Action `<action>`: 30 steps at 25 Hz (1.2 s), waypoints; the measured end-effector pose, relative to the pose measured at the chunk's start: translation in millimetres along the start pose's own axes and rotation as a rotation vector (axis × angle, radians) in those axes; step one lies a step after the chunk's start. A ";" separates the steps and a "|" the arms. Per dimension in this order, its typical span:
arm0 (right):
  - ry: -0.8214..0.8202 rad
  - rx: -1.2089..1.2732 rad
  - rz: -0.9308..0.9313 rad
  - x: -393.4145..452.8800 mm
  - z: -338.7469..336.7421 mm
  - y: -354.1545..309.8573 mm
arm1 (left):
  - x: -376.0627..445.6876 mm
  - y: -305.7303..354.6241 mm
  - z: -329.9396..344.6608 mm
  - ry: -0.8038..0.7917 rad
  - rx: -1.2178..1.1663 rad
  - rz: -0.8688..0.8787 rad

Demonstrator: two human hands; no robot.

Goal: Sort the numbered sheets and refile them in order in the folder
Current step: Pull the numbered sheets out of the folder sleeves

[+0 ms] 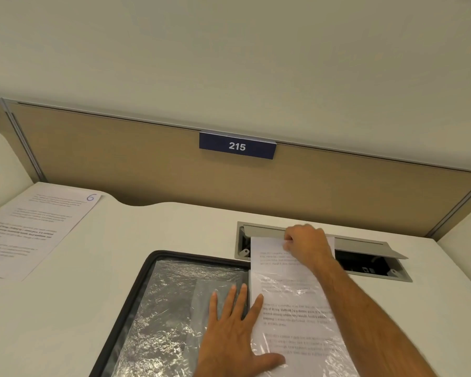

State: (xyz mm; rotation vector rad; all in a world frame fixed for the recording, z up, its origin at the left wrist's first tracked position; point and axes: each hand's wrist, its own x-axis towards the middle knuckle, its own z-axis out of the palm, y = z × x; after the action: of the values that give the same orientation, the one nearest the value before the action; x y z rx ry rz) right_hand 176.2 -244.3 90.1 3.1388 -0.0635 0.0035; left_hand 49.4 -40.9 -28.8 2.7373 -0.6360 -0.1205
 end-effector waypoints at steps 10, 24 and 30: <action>0.564 -0.008 -0.216 33.5 -89.8 14.5 | 0.5 -0.5 -2.9 -0.114 0.023 0.003; 0.482 0.313 -0.503 -39.4 -211.7 -29.6 | 0.1 -18.5 -115.8 0.511 -1.042 -0.243; 0.235 0.528 -0.511 -60.7 -221.1 -97.1 | -11.8 -57.1 -184.9 0.715 -1.036 -0.182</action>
State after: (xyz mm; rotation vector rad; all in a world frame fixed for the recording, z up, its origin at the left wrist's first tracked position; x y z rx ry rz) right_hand 119.0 -144.3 310.8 3.5198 0.8722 0.4554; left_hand 91.0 67.2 126.7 1.6387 -0.0519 0.3716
